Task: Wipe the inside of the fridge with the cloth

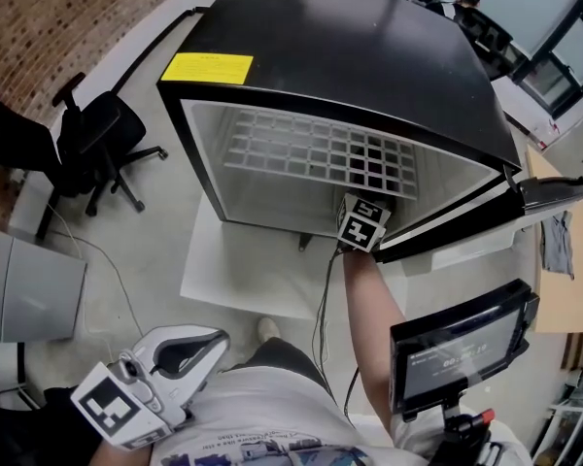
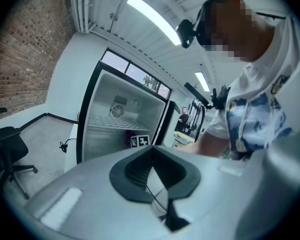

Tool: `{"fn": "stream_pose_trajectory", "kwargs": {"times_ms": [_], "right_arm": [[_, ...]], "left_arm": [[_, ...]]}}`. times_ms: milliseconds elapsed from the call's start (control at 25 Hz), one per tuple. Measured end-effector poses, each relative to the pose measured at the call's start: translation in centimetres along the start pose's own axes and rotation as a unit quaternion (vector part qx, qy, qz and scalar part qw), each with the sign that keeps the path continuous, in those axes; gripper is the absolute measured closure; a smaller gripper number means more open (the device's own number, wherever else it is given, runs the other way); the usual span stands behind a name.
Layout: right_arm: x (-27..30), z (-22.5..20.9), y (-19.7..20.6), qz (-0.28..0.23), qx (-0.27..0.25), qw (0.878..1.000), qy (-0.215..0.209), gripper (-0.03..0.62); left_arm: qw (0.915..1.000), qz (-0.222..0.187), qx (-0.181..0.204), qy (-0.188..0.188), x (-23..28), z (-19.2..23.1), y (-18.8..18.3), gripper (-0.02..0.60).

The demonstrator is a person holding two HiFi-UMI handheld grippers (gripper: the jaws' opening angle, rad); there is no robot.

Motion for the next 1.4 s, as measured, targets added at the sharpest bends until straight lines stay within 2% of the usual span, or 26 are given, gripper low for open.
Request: {"fn": "stream_pose_trajectory", "kwargs": {"times_ms": [200,480,680,800,1400], "right_arm": [[1.3,1.3,-0.6,-0.003,0.000,1.000,-0.026,0.516],[2.3,4.3,-1.4,-0.012,-0.010,0.998,-0.063,0.516],[2.7,6.5,-1.6,-0.012,-0.015,0.996,-0.084,0.516],[2.9,7.8,-2.0,-0.016,-0.017,0.995,-0.099,0.516],[2.7,15.1,-3.0,-0.014,-0.057,0.982,-0.178,0.516]], "left_arm": [[1.0000,-0.007,-0.006,0.000,0.5,0.2,-0.7,0.575],[0.9996,-0.009,-0.017,-0.020,0.0,1.0,-0.3,0.575],[0.9994,-0.003,-0.009,-0.034,-0.3,1.6,0.5,0.575],[0.9991,-0.009,-0.023,-0.034,-0.3,1.6,0.2,0.575],[0.9982,-0.015,-0.011,-0.058,-1.3,2.5,0.9,0.575]]}}
Point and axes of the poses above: the fingertips, and each gripper's own axes: x forward along the fingers, z to its left, y out of its underside, the point moved 3 cm from there along -x, backward along the fingers, and after that the axes turned 14 degrees about z, right-handed, at the moved point
